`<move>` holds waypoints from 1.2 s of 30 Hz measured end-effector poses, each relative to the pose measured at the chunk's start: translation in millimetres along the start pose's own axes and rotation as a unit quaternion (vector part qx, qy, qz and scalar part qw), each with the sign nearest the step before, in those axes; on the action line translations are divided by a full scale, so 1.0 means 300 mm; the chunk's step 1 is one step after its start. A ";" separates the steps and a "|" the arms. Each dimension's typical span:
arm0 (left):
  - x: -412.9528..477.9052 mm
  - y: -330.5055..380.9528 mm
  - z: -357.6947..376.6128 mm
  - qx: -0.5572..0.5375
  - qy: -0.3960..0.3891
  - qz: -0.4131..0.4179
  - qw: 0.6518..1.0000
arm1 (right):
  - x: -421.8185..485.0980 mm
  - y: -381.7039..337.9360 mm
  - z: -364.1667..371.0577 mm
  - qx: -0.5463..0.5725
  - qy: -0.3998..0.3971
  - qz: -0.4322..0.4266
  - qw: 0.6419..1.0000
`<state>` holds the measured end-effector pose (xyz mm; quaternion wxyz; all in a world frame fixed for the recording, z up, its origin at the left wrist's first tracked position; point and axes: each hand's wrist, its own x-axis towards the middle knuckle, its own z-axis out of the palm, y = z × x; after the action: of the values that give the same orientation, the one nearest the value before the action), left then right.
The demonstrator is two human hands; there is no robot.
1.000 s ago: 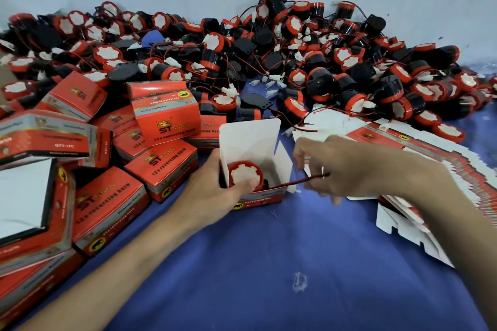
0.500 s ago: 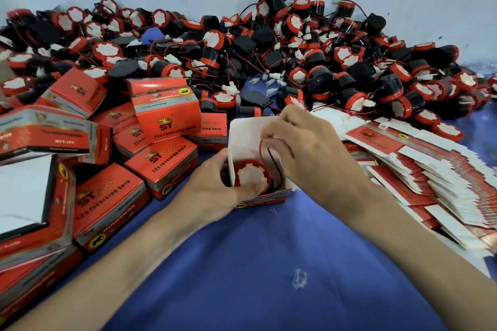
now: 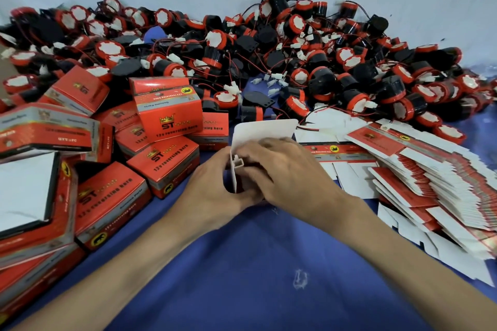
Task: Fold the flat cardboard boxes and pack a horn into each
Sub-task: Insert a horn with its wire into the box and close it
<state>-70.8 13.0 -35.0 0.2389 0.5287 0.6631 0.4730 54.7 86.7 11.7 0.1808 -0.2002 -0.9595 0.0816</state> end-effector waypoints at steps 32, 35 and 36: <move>0.018 -0.047 0.006 0.045 -0.041 0.016 0.998 | -0.014 -0.001 -0.027 -0.079 -0.092 -0.002 0.993; 0.017 -0.047 0.005 0.046 -0.043 0.024 0.998 | -0.010 -0.001 -0.030 -0.052 -0.085 0.003 0.995; 0.016 -0.048 0.005 0.046 -0.042 0.026 0.998 | -0.008 0.001 -0.032 -0.063 -0.092 -0.003 0.994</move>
<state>-78.0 18.1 -47.4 0.2298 0.5758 0.6592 0.4255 60.6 86.9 19.7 0.0795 -0.2003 -0.9758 0.0387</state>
